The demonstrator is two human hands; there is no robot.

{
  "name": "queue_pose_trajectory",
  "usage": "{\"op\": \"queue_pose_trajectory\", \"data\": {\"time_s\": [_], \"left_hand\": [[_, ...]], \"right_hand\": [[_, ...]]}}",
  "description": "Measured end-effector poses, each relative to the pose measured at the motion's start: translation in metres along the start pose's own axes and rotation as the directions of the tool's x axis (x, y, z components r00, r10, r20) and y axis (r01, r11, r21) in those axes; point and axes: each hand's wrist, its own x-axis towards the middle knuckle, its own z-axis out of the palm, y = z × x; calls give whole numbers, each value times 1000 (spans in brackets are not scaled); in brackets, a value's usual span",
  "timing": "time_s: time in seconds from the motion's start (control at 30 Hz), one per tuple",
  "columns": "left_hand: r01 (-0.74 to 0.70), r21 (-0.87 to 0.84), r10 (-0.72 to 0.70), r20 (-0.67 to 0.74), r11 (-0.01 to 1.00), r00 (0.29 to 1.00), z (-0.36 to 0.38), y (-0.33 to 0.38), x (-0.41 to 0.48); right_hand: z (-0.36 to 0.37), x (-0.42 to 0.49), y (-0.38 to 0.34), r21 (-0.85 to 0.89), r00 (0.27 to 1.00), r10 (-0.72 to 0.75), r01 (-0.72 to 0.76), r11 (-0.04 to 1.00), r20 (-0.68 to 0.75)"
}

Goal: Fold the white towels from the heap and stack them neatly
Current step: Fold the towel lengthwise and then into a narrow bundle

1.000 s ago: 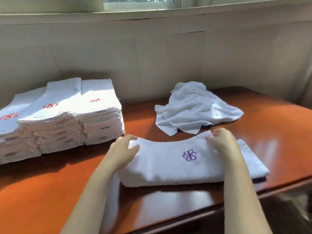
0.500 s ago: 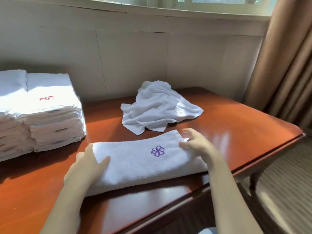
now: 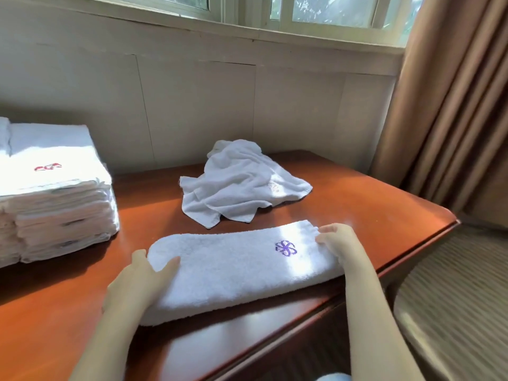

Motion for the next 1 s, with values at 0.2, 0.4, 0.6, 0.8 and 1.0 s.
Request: {"op": "queue_pose_trajectory", "data": {"time_s": [0.2,0.4,0.6,0.8,1.0], "left_hand": [[7,-92,-1,63,996,998,-2,-5,5],[-10,-14,11,41,1000,999,1,-2,2],[14,-199,23,182,980,983,-2,-1,-2],[140,-472,14,309,871,951,-5,9,-14],[176,-457,-41,291,872,956,-7,18,-18]], "right_hand": [[-15,9,15,291,988,132,-105,951,-75],[-10,12,23,-84,983,-43,28,996,-180],[-15,13,28,25,981,-56,62,998,-185],[-22,15,27,450,985,151,-101,887,-78],[-15,20,30,390,972,131,-46,919,-194]]}}
